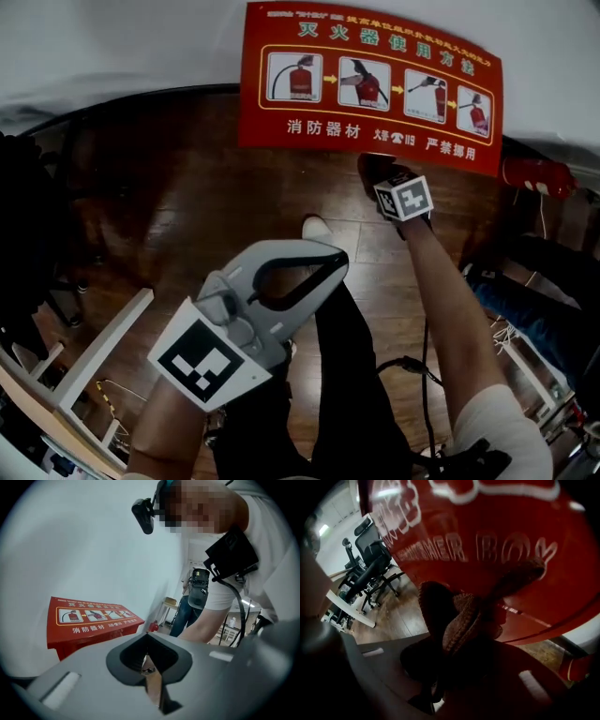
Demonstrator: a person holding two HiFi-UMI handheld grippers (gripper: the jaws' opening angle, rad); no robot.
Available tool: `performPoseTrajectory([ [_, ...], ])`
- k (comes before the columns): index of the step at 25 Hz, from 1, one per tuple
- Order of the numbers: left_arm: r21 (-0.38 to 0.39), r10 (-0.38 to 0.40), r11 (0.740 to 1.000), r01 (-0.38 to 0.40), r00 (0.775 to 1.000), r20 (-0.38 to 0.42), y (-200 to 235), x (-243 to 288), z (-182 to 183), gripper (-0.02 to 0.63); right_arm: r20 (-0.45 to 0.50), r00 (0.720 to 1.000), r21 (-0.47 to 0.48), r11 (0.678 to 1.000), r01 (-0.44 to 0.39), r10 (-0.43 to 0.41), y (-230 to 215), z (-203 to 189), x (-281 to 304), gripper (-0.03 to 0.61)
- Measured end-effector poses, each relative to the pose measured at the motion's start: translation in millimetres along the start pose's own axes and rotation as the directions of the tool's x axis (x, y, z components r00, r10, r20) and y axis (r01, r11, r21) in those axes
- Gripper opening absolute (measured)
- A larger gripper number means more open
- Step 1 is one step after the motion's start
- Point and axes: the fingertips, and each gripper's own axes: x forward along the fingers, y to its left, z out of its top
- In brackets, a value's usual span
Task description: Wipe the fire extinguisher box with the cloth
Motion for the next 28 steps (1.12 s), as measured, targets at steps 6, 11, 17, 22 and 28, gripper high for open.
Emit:
performPoseTrajectory([
  [6,-0.010,0.029,1.000,-0.029,1.000,0.001,8.7,-11.6,-21.4,0.000,-0.051,0.998,0.023,1.000,-0.020,0.021,4.9,-16.1,21.0,0.052],
  [11,0.000,0.036,0.999,-0.036,0.999,0.032,-7.3,-35.4,-9.7,0.000,0.032,0.997,-0.027,0.998,-0.064,0.065,57.5,7.4,-36.5,0.052],
  [17,0.078,0.042,0.996,-0.045,0.998,0.049,-42.5,-76.5,11.7,0.000,0.161,0.986,-0.088,0.996,-0.031,0.045,109.2,58.6,-120.6,0.052],
  [22,0.092,0.065,0.993,-0.071,0.996,0.064,-62.5,-109.2,16.8,0.000,0.238,0.971,-0.124,0.992,0.012,0.018,125.4,102.2,-155.3,0.052],
  [28,0.075,0.090,0.992,-0.097,0.992,0.086,-53.5,-118.3,13.6,0.000,0.203,0.979,-0.108,0.994,0.025,-0.003,105.1,115.8,-130.3,0.052],
])
